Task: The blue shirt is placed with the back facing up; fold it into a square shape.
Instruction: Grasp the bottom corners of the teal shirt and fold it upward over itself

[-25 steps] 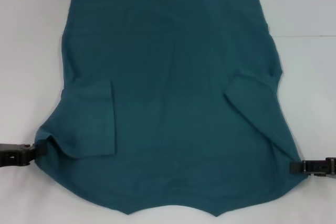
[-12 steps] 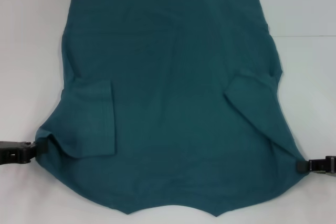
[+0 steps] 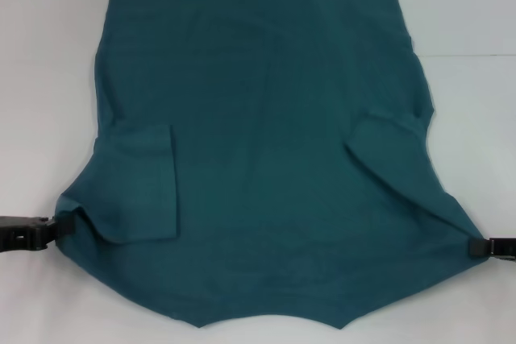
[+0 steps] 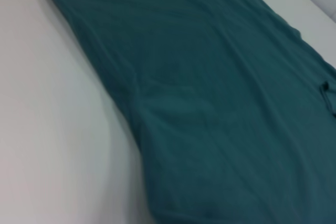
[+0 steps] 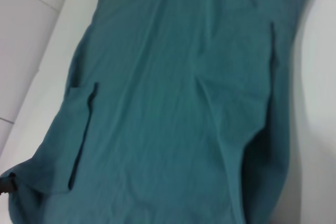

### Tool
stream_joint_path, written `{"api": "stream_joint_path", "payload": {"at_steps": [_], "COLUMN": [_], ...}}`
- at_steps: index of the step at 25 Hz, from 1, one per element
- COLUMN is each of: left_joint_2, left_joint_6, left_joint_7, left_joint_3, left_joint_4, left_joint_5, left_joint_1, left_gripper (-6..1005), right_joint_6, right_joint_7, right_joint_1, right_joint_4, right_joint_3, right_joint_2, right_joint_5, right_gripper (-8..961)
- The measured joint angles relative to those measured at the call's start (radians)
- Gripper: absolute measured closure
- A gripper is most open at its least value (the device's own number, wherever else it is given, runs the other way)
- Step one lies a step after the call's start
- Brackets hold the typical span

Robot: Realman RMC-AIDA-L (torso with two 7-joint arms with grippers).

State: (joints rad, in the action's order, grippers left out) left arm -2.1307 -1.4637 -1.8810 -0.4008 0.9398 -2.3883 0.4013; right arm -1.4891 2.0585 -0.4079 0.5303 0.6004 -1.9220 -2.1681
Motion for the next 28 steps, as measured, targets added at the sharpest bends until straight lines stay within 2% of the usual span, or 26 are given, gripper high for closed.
{"api": "stream_joint_path", "payload": {"at_steps": [9, 17, 24, 28], "left_joint_2": [0.001, 0.017, 0.015, 0.011], "left_joint_6": [-0.169, -0.306, -0.392, -0.444], "left_joint_7": [-0.027, -0.045, -0.052, -0.042], "left_joint_3": [0.04, 0.085, 0.086, 0.085], "left_joint_4": [0.053, 0.078, 0.098, 0.103], "left_joint_5": [0.032, 0.028, 0.017, 0.005], "left_joint_1": [-0.015, -0.04, -0.068, -0.092], "left_gripper": [996, 997, 996, 996], "right_joint_6": [-0.105, -0.16, -0.222, -0.248], "right_joint_7": [-0.097, -0.138, -0.146, -0.157], "right_joint_1": [0.049, 0.122, 0.164, 0.175], "right_joint_4": [0.04, 0.068, 0.09, 0.091], "right_joint_3": [-0.053, -0.059, -0.067, -0.082], "right_joint_2": [-0.004, 0.013, 0.03, 0.032], "right_joint_5": [-0.003, -0.009, -0.023, -0.069], "right_gripper": [897, 896, 896, 896]}}
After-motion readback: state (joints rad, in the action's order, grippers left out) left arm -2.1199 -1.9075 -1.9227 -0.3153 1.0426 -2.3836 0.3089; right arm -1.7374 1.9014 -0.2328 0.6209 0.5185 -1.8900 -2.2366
